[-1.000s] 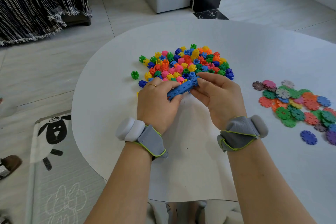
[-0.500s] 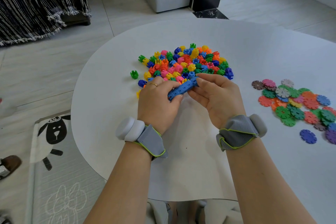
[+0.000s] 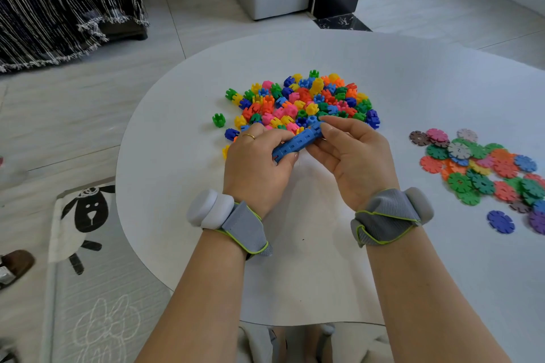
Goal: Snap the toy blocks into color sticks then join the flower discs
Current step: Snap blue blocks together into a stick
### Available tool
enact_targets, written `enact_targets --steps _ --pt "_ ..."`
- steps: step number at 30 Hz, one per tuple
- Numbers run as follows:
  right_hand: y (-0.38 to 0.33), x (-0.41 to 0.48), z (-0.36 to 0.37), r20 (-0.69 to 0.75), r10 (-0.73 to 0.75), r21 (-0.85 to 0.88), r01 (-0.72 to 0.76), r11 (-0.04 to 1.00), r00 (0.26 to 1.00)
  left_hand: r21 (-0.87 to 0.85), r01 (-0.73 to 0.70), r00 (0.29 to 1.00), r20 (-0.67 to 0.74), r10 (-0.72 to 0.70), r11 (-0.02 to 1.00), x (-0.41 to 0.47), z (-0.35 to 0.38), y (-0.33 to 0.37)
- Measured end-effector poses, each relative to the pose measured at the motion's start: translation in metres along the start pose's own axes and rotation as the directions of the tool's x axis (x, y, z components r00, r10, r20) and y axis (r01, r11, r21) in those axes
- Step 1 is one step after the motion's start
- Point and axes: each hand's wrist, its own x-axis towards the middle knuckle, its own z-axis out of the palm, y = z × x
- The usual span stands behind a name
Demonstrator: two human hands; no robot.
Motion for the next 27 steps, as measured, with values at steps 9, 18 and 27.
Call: enact_targets --steps 9,18,27 --pt "-0.0030 0.0007 -0.0022 0.031 0.038 -0.017 -0.037 0.999 0.999 -0.003 -0.009 1.000 -0.007 0.009 1.000 -0.0002 0.0010 -0.0007" --pt "-0.0003 0.0004 -0.0019 0.040 0.038 -0.084 -0.034 0.996 0.998 0.007 -0.015 1.000 0.009 0.015 1.000 -0.0012 -0.0003 -0.0009" --pt "0.0004 -0.0025 0.0011 0.045 -0.049 -0.143 0.055 0.988 0.998 0.064 -0.064 0.997 0.043 0.062 0.996 0.0026 0.0080 0.0042"
